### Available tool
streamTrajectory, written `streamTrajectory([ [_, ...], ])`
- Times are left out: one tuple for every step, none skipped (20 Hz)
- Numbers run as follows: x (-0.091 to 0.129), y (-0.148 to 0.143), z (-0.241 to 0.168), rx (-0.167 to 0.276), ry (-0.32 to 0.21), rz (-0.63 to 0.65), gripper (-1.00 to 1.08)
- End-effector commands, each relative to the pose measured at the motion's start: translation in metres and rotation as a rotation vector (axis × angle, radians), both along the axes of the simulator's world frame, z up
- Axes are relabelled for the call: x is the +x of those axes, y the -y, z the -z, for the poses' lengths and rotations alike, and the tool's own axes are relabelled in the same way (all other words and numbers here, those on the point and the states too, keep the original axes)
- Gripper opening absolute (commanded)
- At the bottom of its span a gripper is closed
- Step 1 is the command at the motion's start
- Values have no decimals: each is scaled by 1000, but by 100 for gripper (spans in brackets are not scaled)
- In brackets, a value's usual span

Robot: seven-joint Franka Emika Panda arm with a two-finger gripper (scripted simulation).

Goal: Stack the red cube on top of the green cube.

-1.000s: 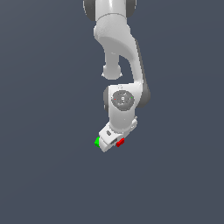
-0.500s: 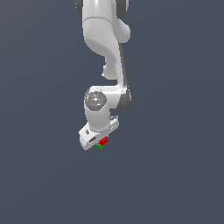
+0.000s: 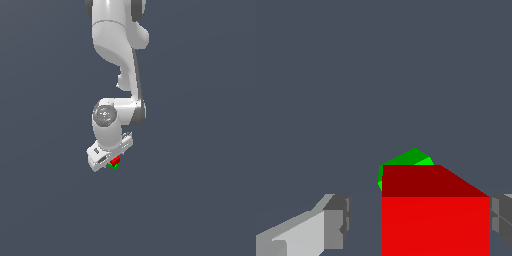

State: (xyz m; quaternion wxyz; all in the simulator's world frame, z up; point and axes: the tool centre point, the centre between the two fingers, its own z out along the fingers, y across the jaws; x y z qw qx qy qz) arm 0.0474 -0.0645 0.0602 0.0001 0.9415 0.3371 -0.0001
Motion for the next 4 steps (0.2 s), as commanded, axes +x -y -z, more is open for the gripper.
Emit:
streamTrajectory([
  [0, 0, 0, 0, 0, 0, 100],
  [0, 0, 0, 0, 0, 0, 100],
  [0, 0, 0, 0, 0, 0, 100],
  [0, 0, 0, 0, 0, 0, 100],
])
